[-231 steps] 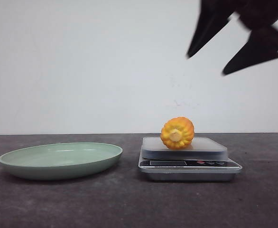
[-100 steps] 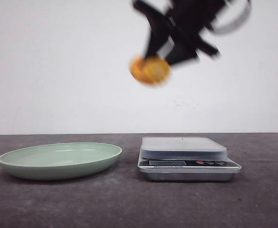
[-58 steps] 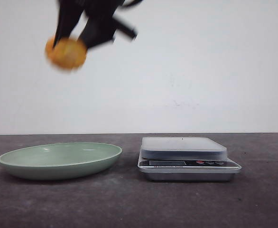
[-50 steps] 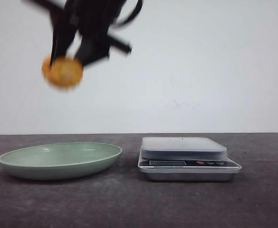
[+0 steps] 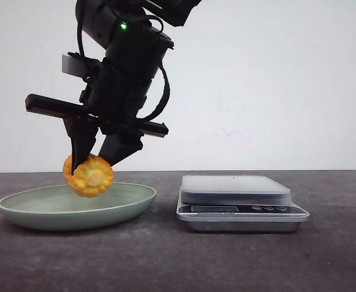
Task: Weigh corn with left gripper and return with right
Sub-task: 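Carry the corn with the right gripper over and down onto the plate, then open the right gripper and lift it away from the plate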
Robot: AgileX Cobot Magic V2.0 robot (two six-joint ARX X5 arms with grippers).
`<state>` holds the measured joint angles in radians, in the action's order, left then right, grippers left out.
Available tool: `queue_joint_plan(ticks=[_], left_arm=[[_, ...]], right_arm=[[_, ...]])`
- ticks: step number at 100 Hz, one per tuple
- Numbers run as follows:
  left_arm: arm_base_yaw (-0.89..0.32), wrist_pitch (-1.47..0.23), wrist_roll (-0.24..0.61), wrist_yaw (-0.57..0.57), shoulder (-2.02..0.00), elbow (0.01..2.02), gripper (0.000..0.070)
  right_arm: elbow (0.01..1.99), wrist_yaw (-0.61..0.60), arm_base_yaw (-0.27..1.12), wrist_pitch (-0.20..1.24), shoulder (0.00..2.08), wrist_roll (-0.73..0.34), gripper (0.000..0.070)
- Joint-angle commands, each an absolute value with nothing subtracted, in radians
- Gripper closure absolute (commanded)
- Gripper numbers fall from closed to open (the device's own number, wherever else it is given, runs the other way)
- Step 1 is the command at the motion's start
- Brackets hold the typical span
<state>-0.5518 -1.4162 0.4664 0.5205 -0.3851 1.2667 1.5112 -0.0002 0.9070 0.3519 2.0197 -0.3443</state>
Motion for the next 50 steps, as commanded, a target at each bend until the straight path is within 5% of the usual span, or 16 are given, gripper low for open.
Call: queue_joint_plan(ticks=[1, 9, 50], left_arm=[[-0.556, -1.438, 0.461, 0.524, -0.385, 1.277, 0.0146], [-0.556, -1.440, 0.461, 0.524, -0.385, 1.277, 0.0146], [-0.556, -1.442, 0.453, 0.524, -0.384, 1.277, 0.0146]], right_arm=[[1.537, 0.001, 0.922, 0.340, 2.036, -0.377, 0.0334], [1.537, 0.001, 0.923, 0.339, 2.036, -0.388, 0.0224], [1.539, 0.004, 0.813, 0.419, 1.895, -0.340, 0.0224]])
